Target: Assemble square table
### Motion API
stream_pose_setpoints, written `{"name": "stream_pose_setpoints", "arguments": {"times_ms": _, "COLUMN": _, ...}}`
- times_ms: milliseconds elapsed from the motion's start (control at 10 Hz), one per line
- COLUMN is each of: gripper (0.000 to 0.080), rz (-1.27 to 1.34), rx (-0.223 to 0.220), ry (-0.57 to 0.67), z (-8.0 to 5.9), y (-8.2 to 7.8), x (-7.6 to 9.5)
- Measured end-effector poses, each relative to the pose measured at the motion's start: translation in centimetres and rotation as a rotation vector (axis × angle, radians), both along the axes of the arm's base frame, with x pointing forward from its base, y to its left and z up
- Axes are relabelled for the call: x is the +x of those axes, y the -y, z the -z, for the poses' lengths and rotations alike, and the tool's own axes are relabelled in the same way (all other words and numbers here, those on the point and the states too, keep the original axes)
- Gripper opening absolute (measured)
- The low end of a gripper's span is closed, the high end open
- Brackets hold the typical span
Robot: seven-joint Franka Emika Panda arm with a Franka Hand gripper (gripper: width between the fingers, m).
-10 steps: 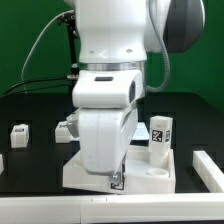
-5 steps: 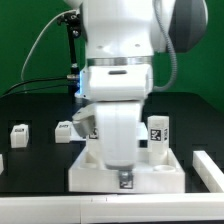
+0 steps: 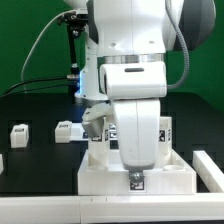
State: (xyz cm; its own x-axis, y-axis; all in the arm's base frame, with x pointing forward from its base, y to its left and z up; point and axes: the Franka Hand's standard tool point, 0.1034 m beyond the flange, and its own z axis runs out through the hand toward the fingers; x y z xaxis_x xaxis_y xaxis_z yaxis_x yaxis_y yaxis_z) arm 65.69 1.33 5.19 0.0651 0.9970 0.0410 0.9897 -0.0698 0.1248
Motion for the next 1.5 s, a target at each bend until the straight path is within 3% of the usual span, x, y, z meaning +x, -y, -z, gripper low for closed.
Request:
{"name": "stream_pose_setpoints", "arguments": {"times_ms": 300, "gripper": 0.0054, "rz": -0.050, "rx": 0.000, "ry": 0.045, "z": 0.1, "y": -3.3, "x": 0.2}}
{"name": "stream_pose_setpoints", "arguments": {"times_ms": 900, "gripper": 0.0054, "rz": -0.038, "rx": -0.009, "ry": 0.058, "z": 1.2, "y": -1.5, "x": -0.8}}
{"name": "stream_pose_setpoints", "arguments": {"times_ms": 1000, "gripper": 0.0054, "rz": -0.033, "rx": -0.008, "ry": 0.057, "z": 1.3, "y": -1.6, "x": -0.7}}
{"name": "stream_pose_setpoints", "arguments": {"times_ms": 1300, "gripper": 0.0054, "rz": -0.012, "rx": -0.009, "ry": 0.055, "z": 1.2, "y": -4.1, "x": -0.1}}
{"name": "stream_pose_setpoints", "arguments": {"times_ms": 1500, "gripper": 0.0054, "rz": -0.017, "rx": -0.020, "ry": 0.048, "z": 1.3, "y": -4.1, "x": -0.1}}
